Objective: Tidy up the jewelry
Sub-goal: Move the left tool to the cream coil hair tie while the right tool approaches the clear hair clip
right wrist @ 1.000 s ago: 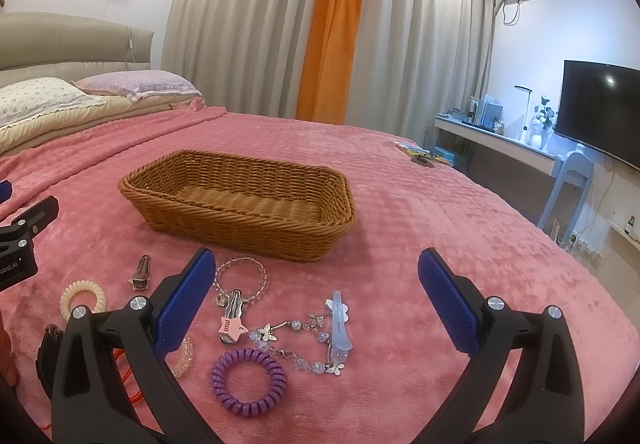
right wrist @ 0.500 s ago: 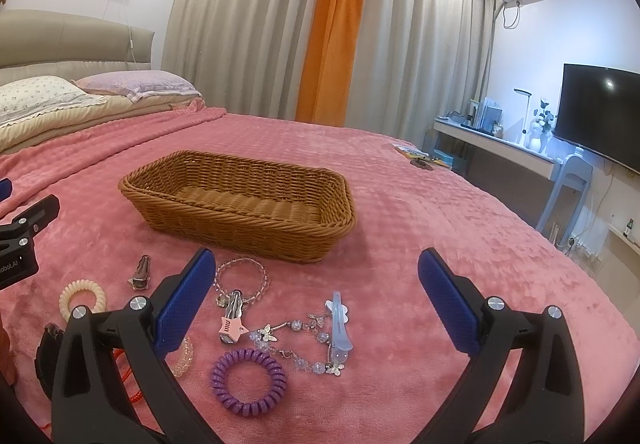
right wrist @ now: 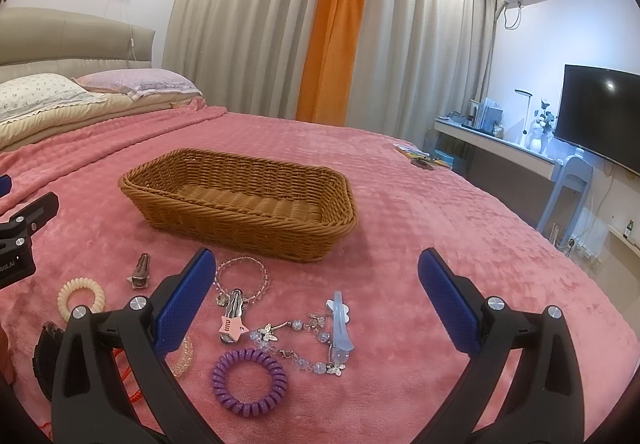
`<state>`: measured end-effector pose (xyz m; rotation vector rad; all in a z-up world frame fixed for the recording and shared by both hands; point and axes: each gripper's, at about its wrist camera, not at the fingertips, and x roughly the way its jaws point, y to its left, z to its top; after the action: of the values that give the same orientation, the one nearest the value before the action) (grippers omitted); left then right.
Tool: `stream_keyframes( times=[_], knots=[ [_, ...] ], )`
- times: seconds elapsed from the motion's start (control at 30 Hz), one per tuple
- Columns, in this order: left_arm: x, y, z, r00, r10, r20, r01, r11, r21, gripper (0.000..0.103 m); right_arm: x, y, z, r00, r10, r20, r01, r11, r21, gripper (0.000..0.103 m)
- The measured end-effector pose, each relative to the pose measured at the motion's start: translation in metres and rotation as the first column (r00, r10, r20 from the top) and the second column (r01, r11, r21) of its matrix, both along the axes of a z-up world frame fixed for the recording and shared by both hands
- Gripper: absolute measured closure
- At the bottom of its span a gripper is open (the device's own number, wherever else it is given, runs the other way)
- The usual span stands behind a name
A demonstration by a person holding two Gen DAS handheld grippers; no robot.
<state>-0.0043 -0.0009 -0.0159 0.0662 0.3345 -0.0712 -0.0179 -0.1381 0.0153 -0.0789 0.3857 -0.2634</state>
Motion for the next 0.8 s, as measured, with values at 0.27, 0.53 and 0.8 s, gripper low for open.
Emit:
stream_keyframes(
  times=[0.27, 0.53, 0.8],
  knots=[
    [0.000, 0.003, 0.001, 1.000, -0.023, -0.004, 0.023, 0.999, -0.031, 0.007, -0.004, -0.013, 0.004, 0.998, -0.051, 0.032, 0.050, 0.998, 0.037, 0.007],
    [-0.014, 0.034, 0.006, 0.978, -0.149, -0.146, 0.127, 0.981, -0.148, 0.025, -0.007, -0.033, 0.006, 0.998, -0.060, -0.023, 0.062, 0.996, 0.065, 0.026],
    [-0.004, 0.059, 0.000, 0.920, -0.217, -0.327, 0.145, 0.962, -0.232, 0.038, -0.017, -0.062, -0.007, 0.978, 0.015, -0.208, 0.017, 0.988, 0.150, 0.051]
  ],
)
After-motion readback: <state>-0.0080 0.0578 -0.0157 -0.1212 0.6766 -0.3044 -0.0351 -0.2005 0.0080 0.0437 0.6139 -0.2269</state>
